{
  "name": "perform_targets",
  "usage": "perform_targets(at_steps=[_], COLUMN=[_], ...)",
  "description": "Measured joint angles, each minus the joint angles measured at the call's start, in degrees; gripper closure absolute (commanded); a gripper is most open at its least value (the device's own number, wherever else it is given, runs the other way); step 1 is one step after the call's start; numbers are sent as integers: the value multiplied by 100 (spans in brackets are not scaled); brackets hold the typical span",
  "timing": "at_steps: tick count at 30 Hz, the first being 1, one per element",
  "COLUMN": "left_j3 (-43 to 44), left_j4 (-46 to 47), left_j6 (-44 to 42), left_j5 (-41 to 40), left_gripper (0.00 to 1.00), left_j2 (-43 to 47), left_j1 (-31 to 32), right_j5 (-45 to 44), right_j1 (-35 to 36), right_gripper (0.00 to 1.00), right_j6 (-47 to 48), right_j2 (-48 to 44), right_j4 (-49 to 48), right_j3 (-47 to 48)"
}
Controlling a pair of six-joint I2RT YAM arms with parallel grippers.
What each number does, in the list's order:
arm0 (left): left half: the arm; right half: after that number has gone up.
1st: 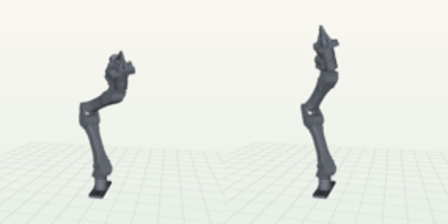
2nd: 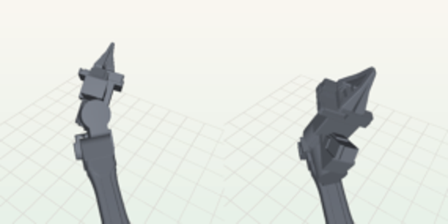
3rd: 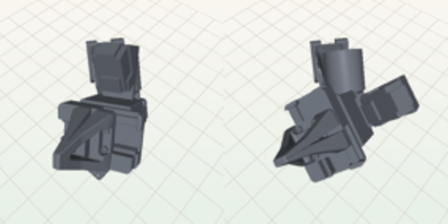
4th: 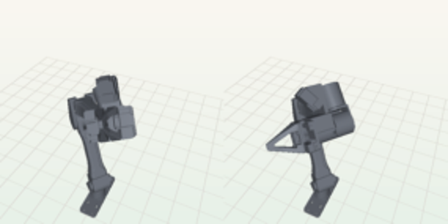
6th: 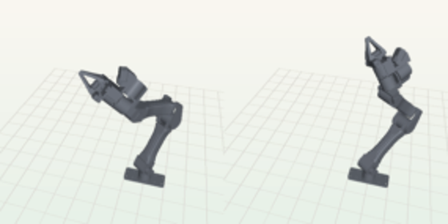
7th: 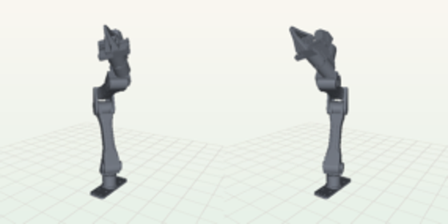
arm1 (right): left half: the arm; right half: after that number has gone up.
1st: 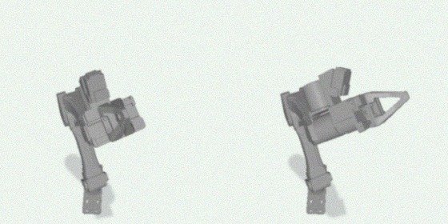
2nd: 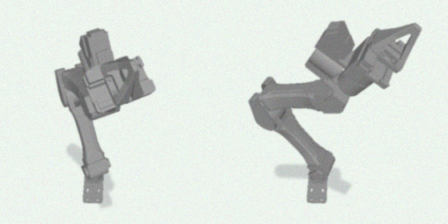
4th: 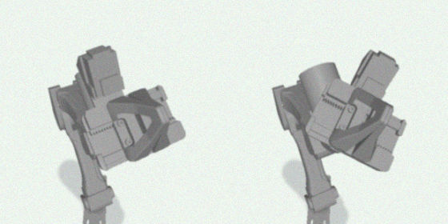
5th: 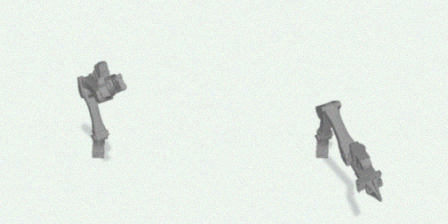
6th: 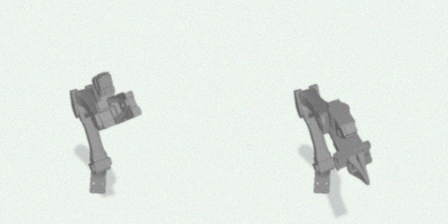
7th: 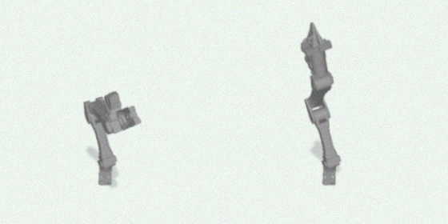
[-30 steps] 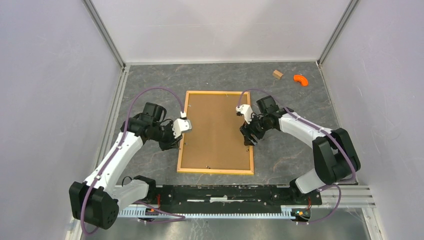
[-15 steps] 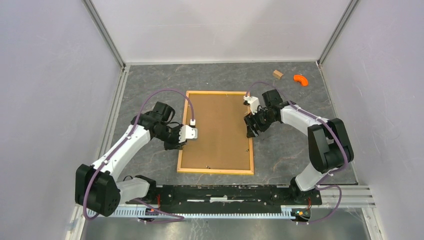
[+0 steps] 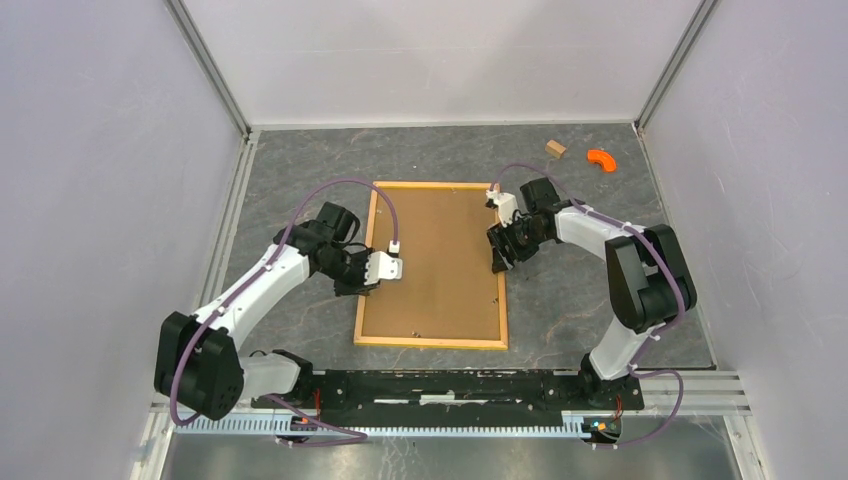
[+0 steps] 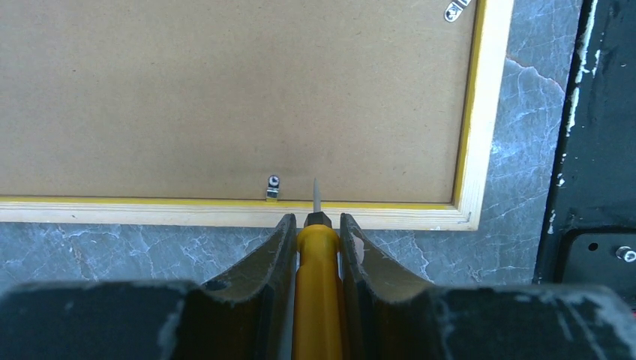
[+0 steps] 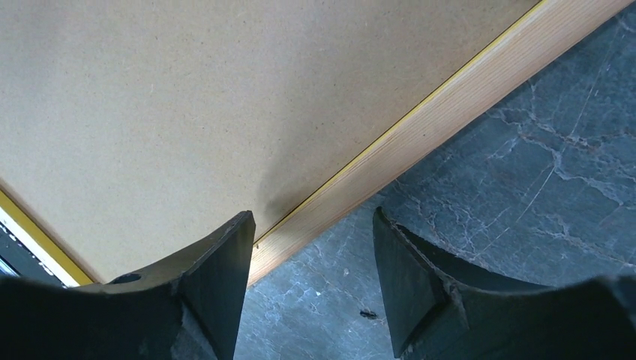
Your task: Take the photo out of the frame
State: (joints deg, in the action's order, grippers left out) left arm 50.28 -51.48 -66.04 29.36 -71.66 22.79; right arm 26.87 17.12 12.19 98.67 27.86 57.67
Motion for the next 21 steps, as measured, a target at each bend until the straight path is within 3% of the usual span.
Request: perform_targets(at_steps=[21], left_j3=[105], left_j4=[234], left_j6=[-260], left_j5=[-433], left_gripper=[98], left_j2=[-439], left_j1=[24], right_j5=[-179], right_j1=[0], right_gripper=[47], right_j6=[-35], right_j2=[83], right_j4=[-85], right_j3=[39])
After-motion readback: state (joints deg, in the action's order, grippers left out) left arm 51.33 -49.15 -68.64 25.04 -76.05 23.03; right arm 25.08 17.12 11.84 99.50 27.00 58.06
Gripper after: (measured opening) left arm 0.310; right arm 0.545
